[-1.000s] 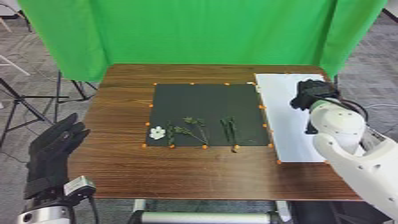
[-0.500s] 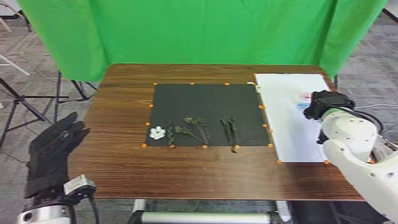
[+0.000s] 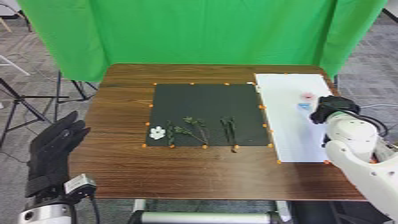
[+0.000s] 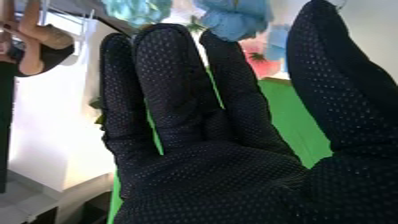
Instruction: Arrange flowers
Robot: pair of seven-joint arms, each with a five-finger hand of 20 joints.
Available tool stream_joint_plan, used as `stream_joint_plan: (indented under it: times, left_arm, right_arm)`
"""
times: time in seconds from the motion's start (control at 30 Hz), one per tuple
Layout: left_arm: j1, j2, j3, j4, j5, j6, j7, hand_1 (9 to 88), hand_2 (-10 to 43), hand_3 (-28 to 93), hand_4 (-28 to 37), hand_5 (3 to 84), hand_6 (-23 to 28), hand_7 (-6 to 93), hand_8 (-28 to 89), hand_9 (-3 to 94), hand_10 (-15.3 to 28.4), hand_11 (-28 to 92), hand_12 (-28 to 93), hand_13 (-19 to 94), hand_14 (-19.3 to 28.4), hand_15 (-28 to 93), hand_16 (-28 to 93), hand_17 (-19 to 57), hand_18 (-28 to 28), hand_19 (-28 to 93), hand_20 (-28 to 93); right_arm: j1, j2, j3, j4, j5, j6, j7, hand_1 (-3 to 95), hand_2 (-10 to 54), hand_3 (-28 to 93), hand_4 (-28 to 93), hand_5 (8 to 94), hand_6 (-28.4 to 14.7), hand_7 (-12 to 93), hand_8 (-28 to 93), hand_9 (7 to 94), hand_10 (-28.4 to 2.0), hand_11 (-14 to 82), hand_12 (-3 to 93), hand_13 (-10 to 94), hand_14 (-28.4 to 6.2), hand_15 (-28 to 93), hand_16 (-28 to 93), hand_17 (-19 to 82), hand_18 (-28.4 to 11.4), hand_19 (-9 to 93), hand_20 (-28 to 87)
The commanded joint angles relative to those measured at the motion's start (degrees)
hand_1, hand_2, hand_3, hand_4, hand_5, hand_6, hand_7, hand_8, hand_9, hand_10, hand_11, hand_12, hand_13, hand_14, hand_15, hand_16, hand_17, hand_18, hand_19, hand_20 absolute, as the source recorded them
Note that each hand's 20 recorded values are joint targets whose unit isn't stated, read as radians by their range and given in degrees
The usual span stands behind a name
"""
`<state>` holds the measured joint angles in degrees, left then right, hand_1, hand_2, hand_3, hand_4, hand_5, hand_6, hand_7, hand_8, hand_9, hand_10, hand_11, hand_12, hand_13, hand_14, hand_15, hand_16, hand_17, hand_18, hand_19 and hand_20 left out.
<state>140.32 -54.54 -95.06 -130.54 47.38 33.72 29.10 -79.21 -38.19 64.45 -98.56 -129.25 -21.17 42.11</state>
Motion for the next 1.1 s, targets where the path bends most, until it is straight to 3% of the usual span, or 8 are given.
stream_joint_plan:
  times: [0.03, 0.3, 0.4, 0.47, 0.57, 0.87, 0.9, 1.1]
  left_arm:
    - [0.14, 0.21, 0.59, 0.19, -0.42, 0.14, 0.61, 25.9, 6.0, 84, -19.1, 40.3, 10.6, 15.9, -11, 34.4, 19.9, 36, 6, 23, 26.6, 63, -17, -9.2, 21.0, 59, 2]
    - [-0.18, 0.33, 0.71, 0.28, -0.41, 0.07, 0.33, 25.9, 6.0, 84, -19.0, 40.3, 10.6, 15.9, -11, 34.5, 19.9, 36, 6, 23, 26.6, 63, -17, -9.2, 21.0, 59, 2]
    - [0.07, 1.27, 1.03, 0.26, -1.29, 0.64, 1.12, 25.9, 6.0, 84, -18.9, 40.3, 10.6, 15.9, -11, 34.5, 19.9, 36, 6, 23, 26.6, 63, -17, -9.1, 21.0, 59, 2]
    - [-0.02, 1.47, 1.06, 0.26, -1.54, 0.81, 1.26, 25.9, 5.9, 84, -19.0, 40.3, 10.6, 15.8, -11, 34.4, 20.0, 36, 6, 23, 26.6, 63, -17, -9.1, 21.0, 59, 2]
    - [-0.09, 2.34, 1.31, 0.30, -2.26, 1.25, 1.67, 26.0, 6.0, 84, -19.1, 40.3, 10.6, 15.8, -11, 34.5, 19.9, 36, 6, 23, 26.6, 63, -17, -9.1, 21.0, 59, 2]
    - [-0.03, 1.90, 1.28, 0.29, -1.97, 1.06, 1.58, 25.9, 6.0, 84, -19.1, 40.3, 10.6, 15.8, -11, 34.4, 20.0, 36, 6, 23, 26.6, 63, -17, -9.2, 21.0, 59, 2]
    - [0.18, 2.35, 1.32, 0.21, -2.37, 1.39, 1.99, 25.9, 6.0, 84, -19.1, 40.3, 10.6, 15.8, -11, 34.4, 20.0, 36, 6, 23, 26.6, 63, -17, -9.2, 21.0, 59, 2]
    - [0.45, 1.55, 0.64, 0.07, -1.51, 1.04, 1.34, 25.9, 6.0, 84, -19.1, 40.3, 10.6, 15.7, -11, 34.5, 20.0, 36, 6, 23, 26.6, 63, -17, -9.2, 21.0, 59, 2]
  right_arm:
    - [0.66, 1.33, -1.41, 1.35, -0.12, 1.77, 1.05, 34.8, -5.7, 85, -26, 54.8, -9.9, 16, -9, 55.9, -20.2, 23.3, 17.9, 61, -11.8, 76, 14, 29, -22.3, 89, -3]
    - [1.46, 2.70, -4.68, 2.70, -0.90, 5.57, 2.02, 38.5, -5.4, 83, -28, 58.1, -7.5, 19, -10, 63.3, -16.9, 28.7, 18.4, 65, -9.6, 75, 14, 32, -21.3, 90, -3]
    - [1.95, 3.46, -6.37, 3.08, -1.22, 7.32, 2.65, 41.2, -4.4, 81, -28, 62.8, -5.5, 22, -10, 68.9, -14.6, 30.6, 18.8, 69, -8.1, 74, 15, 34, -20.4, 91, -3]
    - [2.50, 4.17, -8.07, 3.71, -2.06, 9.87, 2.83, 44.8, -4.8, 77, -28, 66.2, -4.7, 24, 0, 73.2, -12.4, 28.3, 22.7, 71, -7.2, 72, 17, 35, -20.1, 91, -3]
    - [2.94, 4.62, -9.16, 4.01, -3.11, 10.94, 3.08, 48.9, -4.8, 73, -28, 70.1, -3.6, 27, 3, 78.0, -11.0, 27.0, 25.7, 74, -5.9, 71, 17, 37, -19.6, 92, -3]
    - [4.71, 6.57, -13.12, 4.67, -5.56, 16.13, 3.10, 53.6, -5.7, 73, -28, 77.9, -1.1, 27, 4, 86.1, -7.5, 26.1, 31.3, 81, -3.4, 68, 19, 40, -18.9, 93, -3]
    - [4.34, 6.39, -12.56, 4.42, -6.17, 16.24, 2.84, 53.7, -5.9, 73, -28, 78.1, -1.1, 27, 4, 86.5, -7.4, 26.2, 31.5, 82, -3.3, 68, 19, 40, -18.9, 93, -3]
    - [4.98, 6.70, -12.91, 0.97, -8.60, 20.20, 0.24, 53.7, -6.2, 74, -28, 79.2, -1.2, 26, 5, 87.4, -7.3, 26.6, 31.8, 83, -3.1, 67, 20, 41, -19.0, 93, -2]
